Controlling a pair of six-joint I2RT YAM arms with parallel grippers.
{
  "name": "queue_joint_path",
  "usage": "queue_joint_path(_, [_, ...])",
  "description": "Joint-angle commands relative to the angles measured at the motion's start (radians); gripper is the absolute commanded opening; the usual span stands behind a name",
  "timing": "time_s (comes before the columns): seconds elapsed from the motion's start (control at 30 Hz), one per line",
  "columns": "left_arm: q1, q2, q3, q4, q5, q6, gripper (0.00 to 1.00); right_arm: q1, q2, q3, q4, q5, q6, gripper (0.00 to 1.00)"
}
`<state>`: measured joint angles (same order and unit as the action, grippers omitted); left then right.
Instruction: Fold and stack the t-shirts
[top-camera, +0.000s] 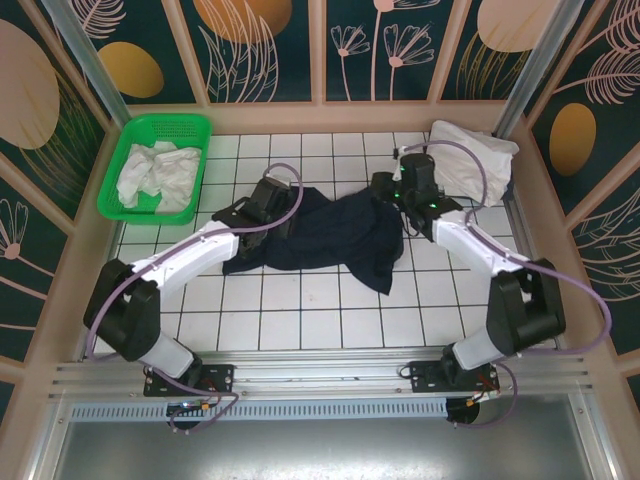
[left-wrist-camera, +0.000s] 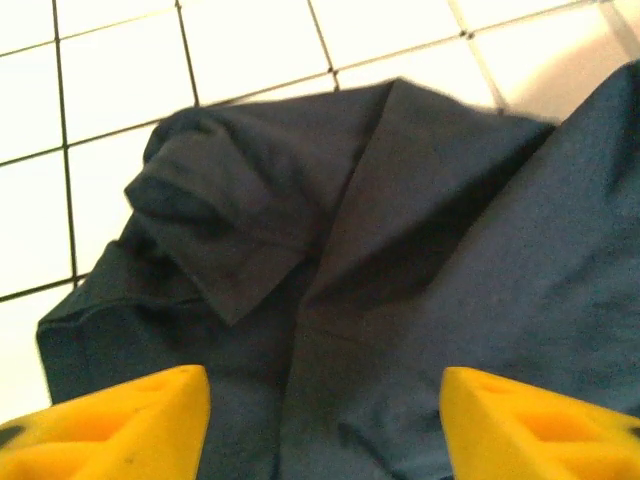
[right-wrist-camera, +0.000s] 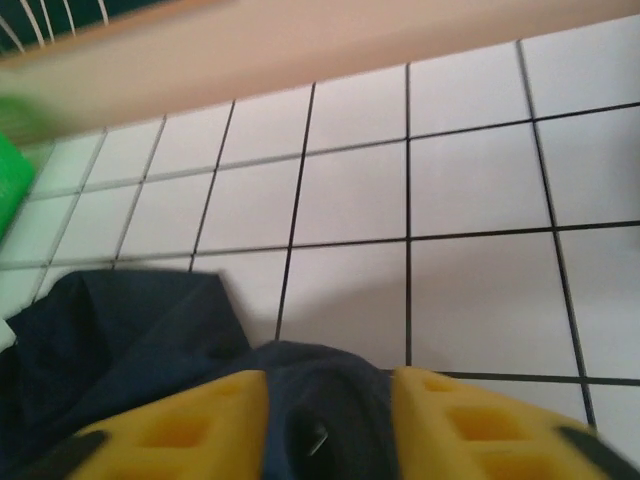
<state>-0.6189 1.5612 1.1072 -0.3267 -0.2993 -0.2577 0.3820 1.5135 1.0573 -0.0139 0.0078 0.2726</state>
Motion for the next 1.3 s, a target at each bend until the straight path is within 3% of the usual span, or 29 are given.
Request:
queue_joint_path(0.0, [0.0,-0.005,0.051,-0.038,-0.029,0.006,0.73,0.008,-0.016,0.009,-0.11,0.072,-0.009,0.47])
queue_joint_path(0.13, [-0.028,0.014,0.076,0.079,0.168,0.064,0.78,0.003,-0.145,-0.114,-0.13,0.099,0.029,0.54])
queue_joint_path(0.27, [-0.16,0.189,0.218,0.1,0.214,0.151,0.78,-0.037,-0.286,-0.263,-0.146,0.111,0.114,0.55])
queue_joint_path(0.43, [-0.188,0.417,0.416,0.043,0.258,0.18,0.53,-0.131,-0.426,-0.422,-0.163,0.065,0.193,0.55])
queue_joint_path(0.53, [-0.188,0.487,0.463,0.022,0.244,0.194,0.5,-0.15,-0.481,-0.479,-0.14,0.012,0.215,0.55])
queue_joint_path(0.7, [-0.187,0.518,0.428,0.032,0.2,0.192,0.51,-0.109,-0.441,-0.505,-0.039,-0.081,0.221,0.56])
queue_joint_path(0.93, [-0.182,0.441,0.295,0.095,0.141,0.172,0.58,-0.029,-0.198,-0.401,-0.017,-0.014,0.174,0.56])
queue_joint_path(1.03, [-0.174,0.418,0.258,0.105,0.127,0.165,0.6,-0.029,-0.113,-0.351,-0.057,0.053,0.155,0.52])
queue_joint_path(1.13, [-0.162,0.404,0.223,0.127,0.128,0.164,0.71,-0.042,-0.07,-0.324,-0.069,0.106,0.142,0.38])
queue_joint_path(1.27, [-0.148,0.42,0.209,0.128,0.124,0.169,0.72,-0.087,-0.034,-0.288,-0.074,0.127,0.122,0.16])
